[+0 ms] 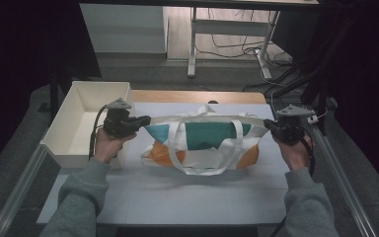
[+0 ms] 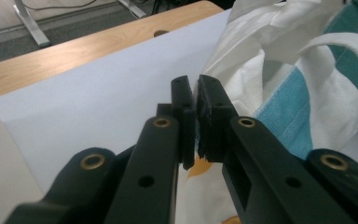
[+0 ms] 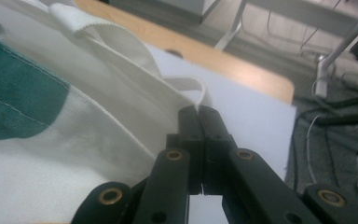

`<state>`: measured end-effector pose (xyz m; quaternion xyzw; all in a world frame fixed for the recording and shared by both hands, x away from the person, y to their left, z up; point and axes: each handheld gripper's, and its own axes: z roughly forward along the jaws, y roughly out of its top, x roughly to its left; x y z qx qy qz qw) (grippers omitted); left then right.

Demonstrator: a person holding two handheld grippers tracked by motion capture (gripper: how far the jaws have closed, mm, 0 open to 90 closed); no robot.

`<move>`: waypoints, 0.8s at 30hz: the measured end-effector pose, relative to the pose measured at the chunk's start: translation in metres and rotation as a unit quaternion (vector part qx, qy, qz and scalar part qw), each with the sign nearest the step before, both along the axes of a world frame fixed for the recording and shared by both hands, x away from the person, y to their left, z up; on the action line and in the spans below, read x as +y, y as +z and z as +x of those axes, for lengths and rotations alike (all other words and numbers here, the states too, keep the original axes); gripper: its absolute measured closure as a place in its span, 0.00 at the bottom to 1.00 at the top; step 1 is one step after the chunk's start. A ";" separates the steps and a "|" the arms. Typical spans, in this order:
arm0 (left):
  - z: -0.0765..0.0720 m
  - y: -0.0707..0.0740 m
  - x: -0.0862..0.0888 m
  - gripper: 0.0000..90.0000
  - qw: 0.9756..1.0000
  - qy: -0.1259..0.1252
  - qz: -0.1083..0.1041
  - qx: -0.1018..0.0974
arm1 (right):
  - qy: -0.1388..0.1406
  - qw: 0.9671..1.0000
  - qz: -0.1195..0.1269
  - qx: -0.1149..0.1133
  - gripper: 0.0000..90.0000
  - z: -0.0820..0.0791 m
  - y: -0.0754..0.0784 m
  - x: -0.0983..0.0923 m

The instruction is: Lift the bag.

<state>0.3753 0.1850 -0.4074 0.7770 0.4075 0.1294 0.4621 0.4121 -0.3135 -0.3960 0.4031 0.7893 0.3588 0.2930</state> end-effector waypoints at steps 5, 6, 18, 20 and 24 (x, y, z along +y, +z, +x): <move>0.003 -0.003 -0.005 0.95 1.000 -0.001 0.018 0.007 | -0.005 1.000 0.007 0.029 1.00 0.010 -0.025 -0.001; 0.003 -0.003 -0.006 0.95 1.000 -0.002 0.020 0.008 | -0.006 0.999 0.006 0.033 1.00 0.011 -0.029 -0.001; -0.010 0.001 -0.010 0.60 1.000 0.011 0.004 -0.020 | -0.008 0.999 0.034 0.010 0.70 0.005 -0.027 0.004; -0.017 0.005 -0.011 0.50 0.999 0.012 -0.003 -0.034 | 0.002 0.998 0.058 -0.006 0.59 -0.002 -0.021 0.007; -0.032 0.011 -0.008 0.38 0.999 0.008 -0.007 -0.053 | 0.027 0.996 0.069 -0.044 0.47 -0.023 -0.008 0.016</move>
